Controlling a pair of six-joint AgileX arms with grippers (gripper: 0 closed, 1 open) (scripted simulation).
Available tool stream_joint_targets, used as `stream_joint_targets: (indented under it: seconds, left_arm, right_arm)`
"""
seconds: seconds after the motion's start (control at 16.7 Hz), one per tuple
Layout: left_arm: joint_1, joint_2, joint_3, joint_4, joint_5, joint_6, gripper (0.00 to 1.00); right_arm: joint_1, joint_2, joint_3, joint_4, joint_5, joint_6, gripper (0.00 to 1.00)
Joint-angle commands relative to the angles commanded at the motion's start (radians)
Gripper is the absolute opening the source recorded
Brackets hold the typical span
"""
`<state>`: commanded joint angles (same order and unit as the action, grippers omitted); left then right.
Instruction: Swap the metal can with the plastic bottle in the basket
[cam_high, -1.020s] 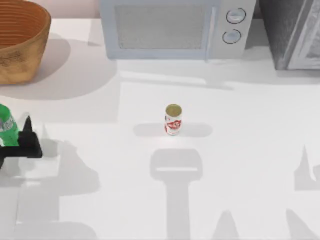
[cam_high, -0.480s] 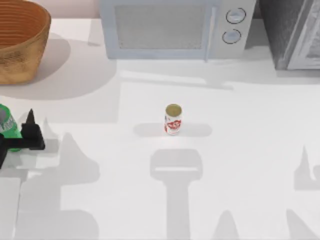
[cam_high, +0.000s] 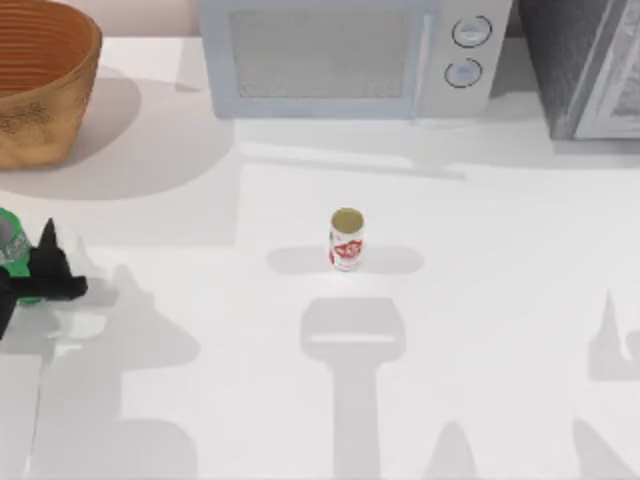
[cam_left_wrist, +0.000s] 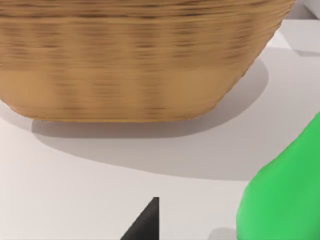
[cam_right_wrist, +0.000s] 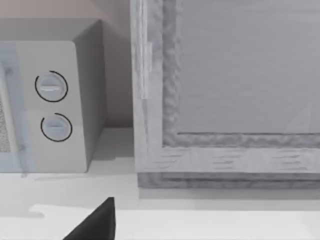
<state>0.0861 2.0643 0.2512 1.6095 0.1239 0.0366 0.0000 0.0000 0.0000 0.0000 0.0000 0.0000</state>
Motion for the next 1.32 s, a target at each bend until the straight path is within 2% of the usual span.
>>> stream_joint_targets:
  seconds: [0.42, 1.02, 1.32]
  left_arm:
    - [0.0, 0.0, 0.0, 0.0, 0.0, 0.0, 0.02]
    - [0.0, -0.001, -0.001, 0.0, 0.0, 0.001, 0.0]
    - [-0.055, -0.124, 0.118, -0.096, 0.03, -0.007, 0.0]
  right_arm:
    - [0.0, 0.0, 0.0, 0.0, 0.0, 0.0, 1.0]
    - [0.0, 0.0, 0.0, 0.0, 0.0, 0.0, 1.0]
    - [0.0, 0.0, 0.0, 0.0, 0.0, 0.0, 1.0]
